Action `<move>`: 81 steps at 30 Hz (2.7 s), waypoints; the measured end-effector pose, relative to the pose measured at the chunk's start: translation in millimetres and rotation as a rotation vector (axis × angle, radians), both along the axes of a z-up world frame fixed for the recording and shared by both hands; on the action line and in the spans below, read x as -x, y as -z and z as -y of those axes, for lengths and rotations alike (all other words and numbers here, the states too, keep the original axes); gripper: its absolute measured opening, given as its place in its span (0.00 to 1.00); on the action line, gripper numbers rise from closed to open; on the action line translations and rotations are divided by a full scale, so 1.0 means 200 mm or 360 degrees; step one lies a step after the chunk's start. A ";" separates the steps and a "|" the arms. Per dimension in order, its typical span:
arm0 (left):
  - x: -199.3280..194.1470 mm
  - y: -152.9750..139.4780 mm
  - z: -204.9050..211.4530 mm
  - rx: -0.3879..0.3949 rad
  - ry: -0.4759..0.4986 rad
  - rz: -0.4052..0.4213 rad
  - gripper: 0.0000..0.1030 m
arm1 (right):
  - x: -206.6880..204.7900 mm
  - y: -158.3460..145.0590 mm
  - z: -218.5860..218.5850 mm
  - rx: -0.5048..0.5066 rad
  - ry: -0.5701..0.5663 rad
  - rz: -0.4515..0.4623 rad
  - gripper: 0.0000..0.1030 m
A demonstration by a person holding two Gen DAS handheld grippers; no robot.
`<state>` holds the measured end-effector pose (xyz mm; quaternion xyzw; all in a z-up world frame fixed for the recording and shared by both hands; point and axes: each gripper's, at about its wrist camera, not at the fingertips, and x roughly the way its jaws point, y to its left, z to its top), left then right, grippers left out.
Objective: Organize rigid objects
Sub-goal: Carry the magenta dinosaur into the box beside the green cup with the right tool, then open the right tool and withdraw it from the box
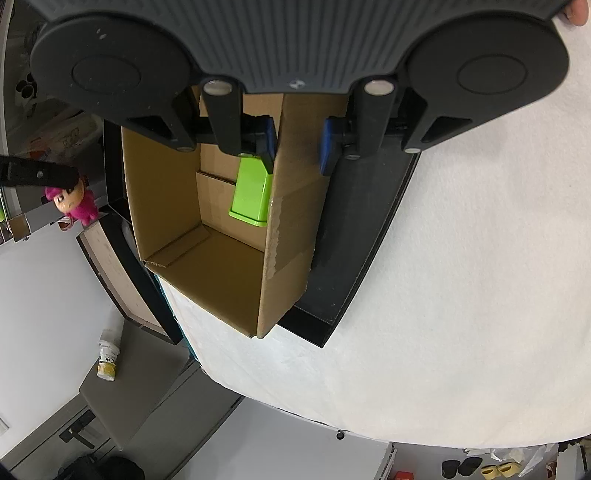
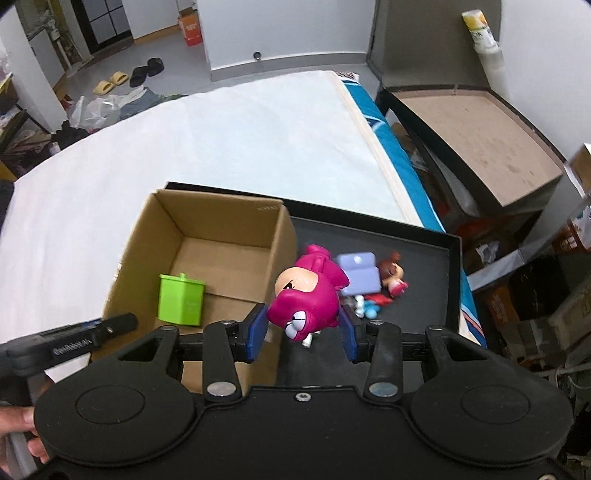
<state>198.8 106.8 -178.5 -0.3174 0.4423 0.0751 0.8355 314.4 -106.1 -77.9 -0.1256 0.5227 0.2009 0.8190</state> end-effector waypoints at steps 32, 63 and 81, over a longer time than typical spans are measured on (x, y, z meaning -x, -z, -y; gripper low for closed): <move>0.01 0.03 -0.04 0.0058 0.0002 0.0014 0.22 | -0.01 0.10 -0.51 -0.0028 -0.0220 -0.0035 0.40; 0.01 0.03 -0.05 0.0062 0.0009 0.0015 0.22 | 0.02 0.12 -0.56 -0.0107 -0.0212 0.0006 0.68; 0.00 0.01 -0.03 0.0028 0.0020 0.0009 0.22 | 0.08 0.01 -0.30 -0.0088 -0.0124 0.0018 0.84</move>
